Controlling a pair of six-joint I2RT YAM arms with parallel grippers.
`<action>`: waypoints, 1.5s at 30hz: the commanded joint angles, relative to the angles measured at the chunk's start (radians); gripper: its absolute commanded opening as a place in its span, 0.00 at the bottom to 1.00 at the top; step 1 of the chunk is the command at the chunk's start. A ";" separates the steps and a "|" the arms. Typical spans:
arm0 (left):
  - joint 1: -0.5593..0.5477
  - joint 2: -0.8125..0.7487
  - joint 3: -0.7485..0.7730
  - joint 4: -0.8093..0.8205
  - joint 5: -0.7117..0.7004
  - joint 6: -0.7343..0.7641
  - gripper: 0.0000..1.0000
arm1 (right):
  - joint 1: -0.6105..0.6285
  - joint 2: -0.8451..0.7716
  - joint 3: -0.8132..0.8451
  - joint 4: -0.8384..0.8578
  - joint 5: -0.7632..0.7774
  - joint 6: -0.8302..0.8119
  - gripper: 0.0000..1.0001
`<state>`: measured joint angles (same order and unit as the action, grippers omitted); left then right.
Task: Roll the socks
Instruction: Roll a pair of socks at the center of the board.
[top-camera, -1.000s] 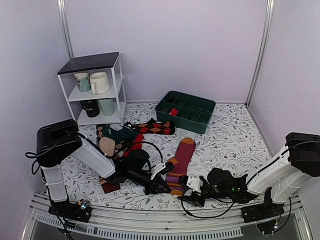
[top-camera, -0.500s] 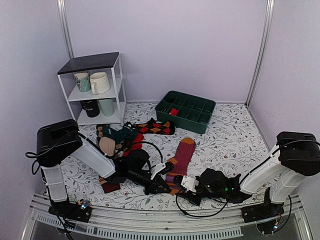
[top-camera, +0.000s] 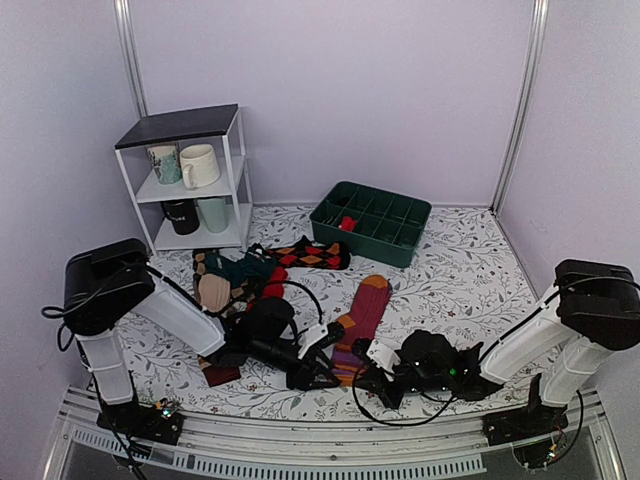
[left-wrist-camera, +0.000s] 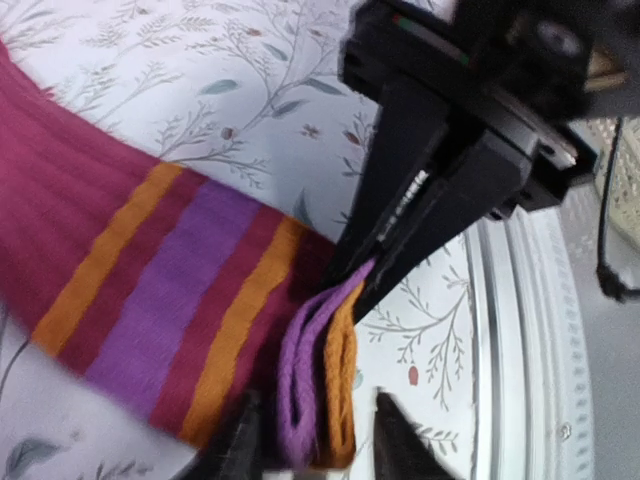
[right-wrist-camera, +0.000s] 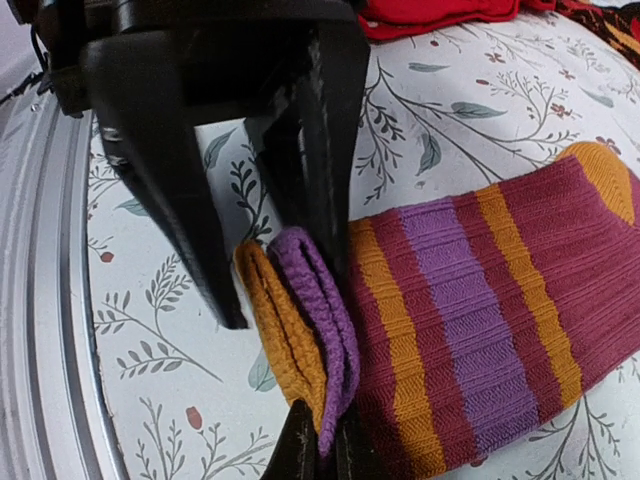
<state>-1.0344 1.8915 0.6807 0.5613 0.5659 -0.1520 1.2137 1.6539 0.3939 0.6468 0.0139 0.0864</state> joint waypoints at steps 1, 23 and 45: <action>-0.004 -0.128 -0.056 0.006 -0.141 0.092 0.49 | -0.076 -0.021 -0.038 -0.120 -0.181 0.127 0.00; -0.220 -0.294 -0.226 0.122 -0.424 0.639 0.65 | -0.266 0.150 0.135 -0.459 -0.729 0.509 0.00; -0.226 -0.116 -0.068 -0.049 -0.413 0.657 0.48 | -0.289 0.174 0.131 -0.448 -0.737 0.525 0.00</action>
<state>-1.2503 1.7706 0.6075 0.5232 0.1413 0.5121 0.9215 1.7668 0.5636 0.3367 -0.7673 0.6064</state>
